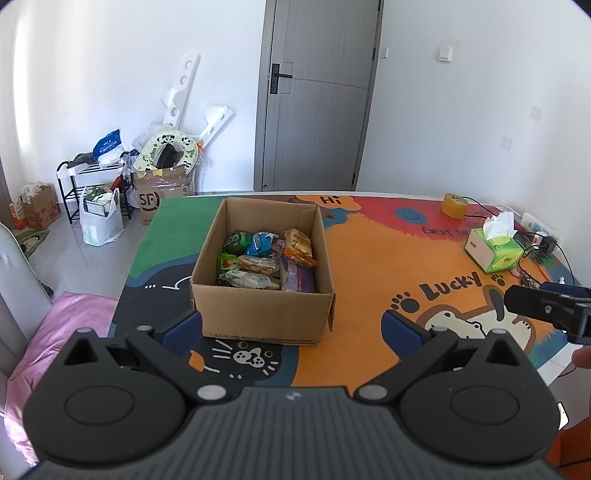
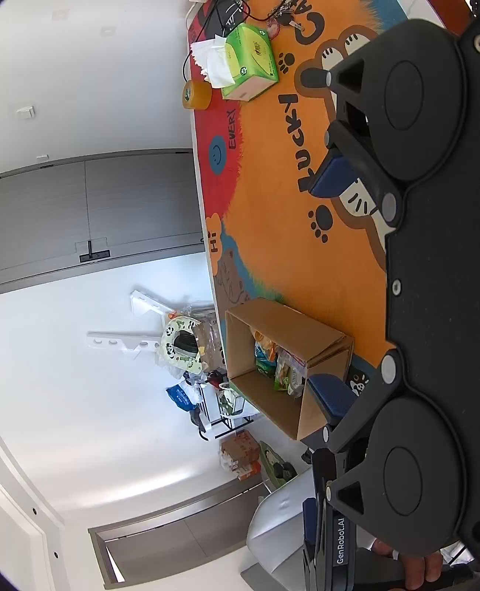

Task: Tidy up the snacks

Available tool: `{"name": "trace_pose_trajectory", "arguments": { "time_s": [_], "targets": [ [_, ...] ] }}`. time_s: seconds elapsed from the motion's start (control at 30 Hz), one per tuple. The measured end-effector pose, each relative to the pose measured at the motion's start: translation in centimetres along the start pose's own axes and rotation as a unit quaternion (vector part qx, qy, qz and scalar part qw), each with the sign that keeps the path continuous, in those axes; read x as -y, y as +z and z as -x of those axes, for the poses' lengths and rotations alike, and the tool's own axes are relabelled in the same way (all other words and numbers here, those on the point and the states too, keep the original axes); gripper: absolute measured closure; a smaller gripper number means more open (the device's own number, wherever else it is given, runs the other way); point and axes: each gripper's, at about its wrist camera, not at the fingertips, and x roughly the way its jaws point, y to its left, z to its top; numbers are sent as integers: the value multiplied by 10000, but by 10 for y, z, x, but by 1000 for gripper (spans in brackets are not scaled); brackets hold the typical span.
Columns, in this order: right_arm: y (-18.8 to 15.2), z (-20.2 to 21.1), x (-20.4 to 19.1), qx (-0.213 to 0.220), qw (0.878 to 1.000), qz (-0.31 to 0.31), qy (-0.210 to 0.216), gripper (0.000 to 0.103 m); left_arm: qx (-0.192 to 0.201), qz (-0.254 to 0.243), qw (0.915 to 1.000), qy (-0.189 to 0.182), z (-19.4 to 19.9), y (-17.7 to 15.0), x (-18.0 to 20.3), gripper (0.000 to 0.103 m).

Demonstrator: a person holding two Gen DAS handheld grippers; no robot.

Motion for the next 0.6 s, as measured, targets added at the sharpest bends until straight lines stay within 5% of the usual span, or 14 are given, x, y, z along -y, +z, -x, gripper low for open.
{"name": "trace_pose_trajectory", "arguments": {
  "time_s": [0.6],
  "targets": [
    [-1, 0, 0, -11, 10000, -4, 11, 0, 11, 15, 10000, 25, 0, 1, -1, 0]
  ]
}}
